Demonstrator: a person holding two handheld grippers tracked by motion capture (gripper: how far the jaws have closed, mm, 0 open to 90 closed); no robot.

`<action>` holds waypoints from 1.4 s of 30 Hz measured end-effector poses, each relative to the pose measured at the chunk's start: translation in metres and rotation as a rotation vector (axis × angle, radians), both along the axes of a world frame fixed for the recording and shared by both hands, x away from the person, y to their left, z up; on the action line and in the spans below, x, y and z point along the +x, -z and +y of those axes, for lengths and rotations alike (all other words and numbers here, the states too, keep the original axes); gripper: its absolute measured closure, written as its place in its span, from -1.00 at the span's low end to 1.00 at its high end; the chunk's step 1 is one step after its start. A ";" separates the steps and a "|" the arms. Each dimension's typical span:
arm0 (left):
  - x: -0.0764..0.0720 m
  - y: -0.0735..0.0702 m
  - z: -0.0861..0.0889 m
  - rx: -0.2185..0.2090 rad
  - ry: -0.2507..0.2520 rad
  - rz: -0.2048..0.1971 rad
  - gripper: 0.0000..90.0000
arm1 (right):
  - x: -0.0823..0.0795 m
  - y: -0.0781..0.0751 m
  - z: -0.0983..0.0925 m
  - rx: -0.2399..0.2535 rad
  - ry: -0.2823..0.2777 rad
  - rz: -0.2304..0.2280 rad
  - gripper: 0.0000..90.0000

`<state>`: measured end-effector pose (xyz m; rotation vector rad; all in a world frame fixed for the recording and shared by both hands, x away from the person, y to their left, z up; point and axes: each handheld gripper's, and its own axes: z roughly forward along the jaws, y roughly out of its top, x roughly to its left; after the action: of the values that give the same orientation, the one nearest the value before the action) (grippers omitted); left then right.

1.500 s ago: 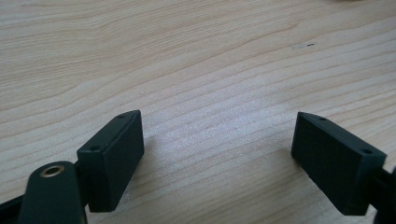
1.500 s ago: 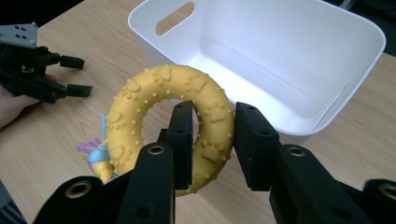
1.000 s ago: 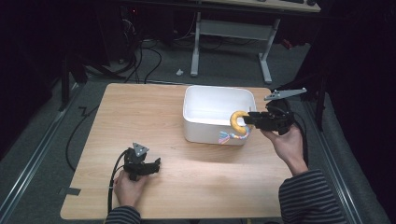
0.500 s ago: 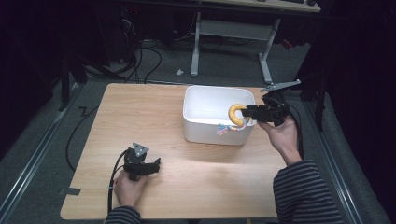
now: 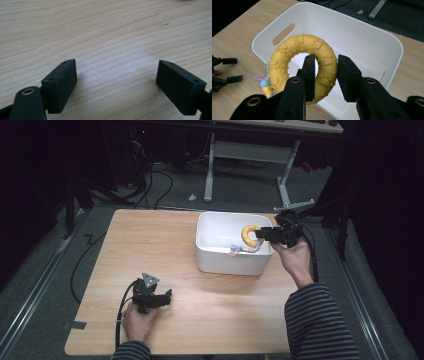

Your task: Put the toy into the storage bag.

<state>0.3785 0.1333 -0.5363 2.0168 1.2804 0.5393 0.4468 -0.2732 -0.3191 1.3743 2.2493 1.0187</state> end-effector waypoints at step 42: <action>0.000 0.000 0.000 0.000 0.000 0.000 -0.61 | 0.046 0.046 0.023 -0.099 0.121 0.039 0.53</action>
<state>0.3784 0.1332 -0.5363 2.0172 1.2800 0.5395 0.4932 -0.2506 -0.3650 1.4793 2.1830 0.8365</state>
